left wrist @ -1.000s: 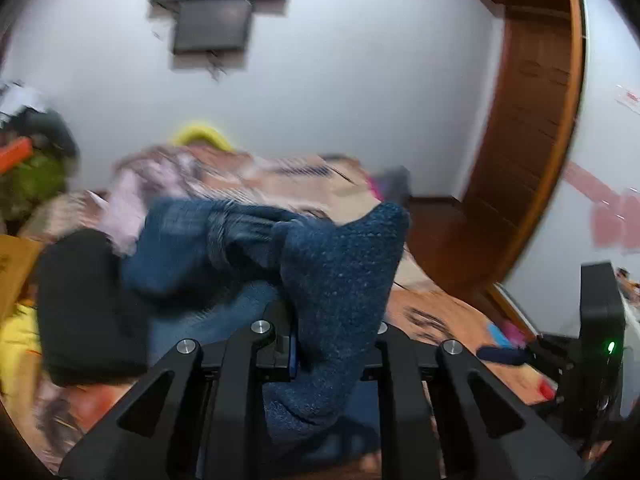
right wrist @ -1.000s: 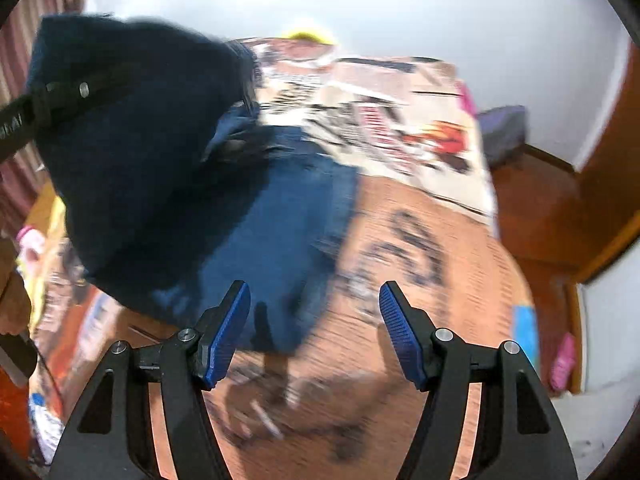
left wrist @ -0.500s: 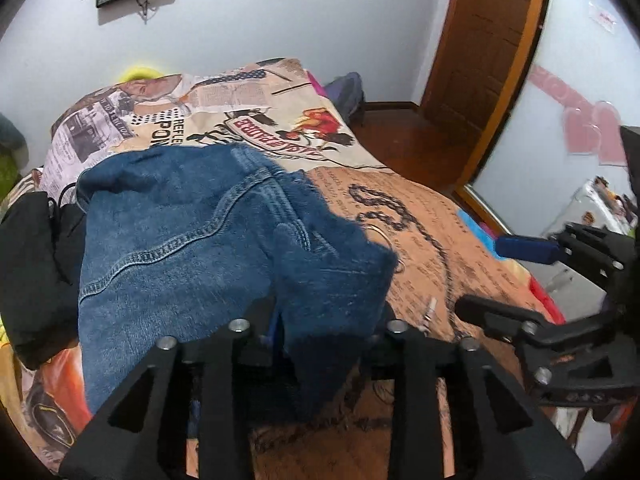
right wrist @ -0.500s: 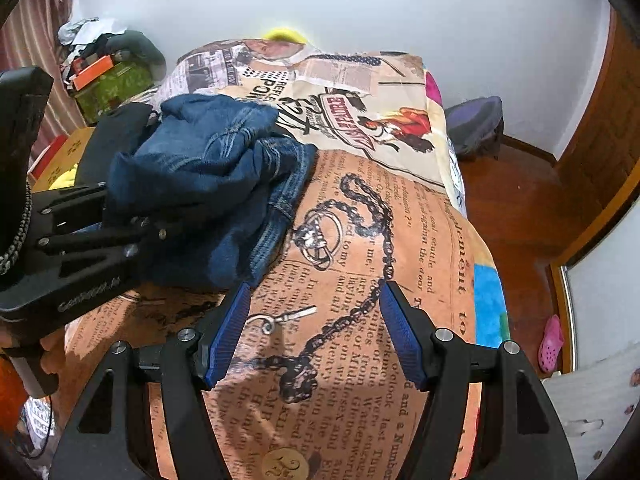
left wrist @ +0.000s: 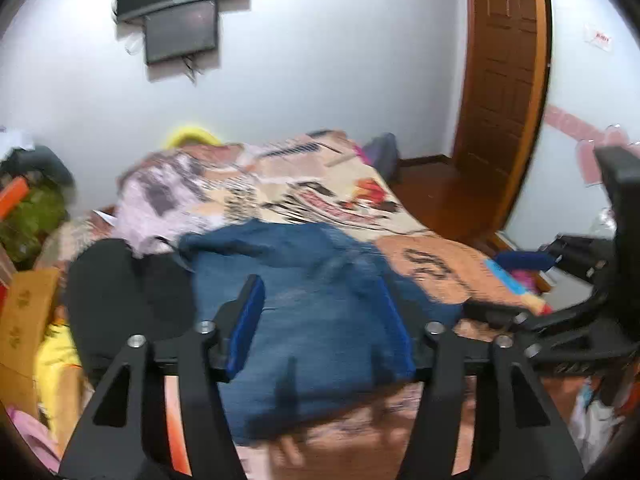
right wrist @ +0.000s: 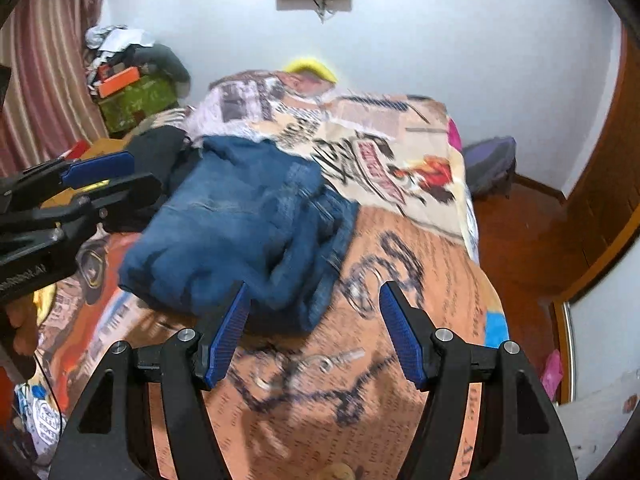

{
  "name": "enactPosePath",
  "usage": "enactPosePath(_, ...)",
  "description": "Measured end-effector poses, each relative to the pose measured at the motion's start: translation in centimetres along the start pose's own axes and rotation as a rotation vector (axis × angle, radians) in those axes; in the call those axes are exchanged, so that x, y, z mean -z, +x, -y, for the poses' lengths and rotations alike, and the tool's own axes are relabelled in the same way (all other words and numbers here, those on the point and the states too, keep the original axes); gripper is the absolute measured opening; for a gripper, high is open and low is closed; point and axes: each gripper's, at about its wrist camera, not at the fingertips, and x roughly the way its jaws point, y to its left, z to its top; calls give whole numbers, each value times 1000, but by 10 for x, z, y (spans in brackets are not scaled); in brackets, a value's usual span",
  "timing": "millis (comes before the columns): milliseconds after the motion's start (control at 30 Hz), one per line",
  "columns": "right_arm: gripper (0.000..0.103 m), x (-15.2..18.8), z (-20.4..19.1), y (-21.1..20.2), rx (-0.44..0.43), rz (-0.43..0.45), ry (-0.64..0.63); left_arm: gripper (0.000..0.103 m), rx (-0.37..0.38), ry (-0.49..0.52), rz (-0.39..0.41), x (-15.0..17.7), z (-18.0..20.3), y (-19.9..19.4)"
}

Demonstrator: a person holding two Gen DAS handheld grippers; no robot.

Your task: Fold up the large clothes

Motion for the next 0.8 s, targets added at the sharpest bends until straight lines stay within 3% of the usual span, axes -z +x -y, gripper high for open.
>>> enactPosePath(167,67,-18,-21,21,-52,8,-12,66,-105,3,-52,18,-33,13)
enactPosePath(300,67,-17,-29,49,-88,-62,7,66,-96,-46,-137,41,-53,34)
enactPosePath(500,67,4,-18,64,-35,-134,-8,67,-91,-111,-240,73,-68,62)
enactPosePath(800,70,20,7,51,-73,-186,40,67,-106,-95,-242,89,-64,51)
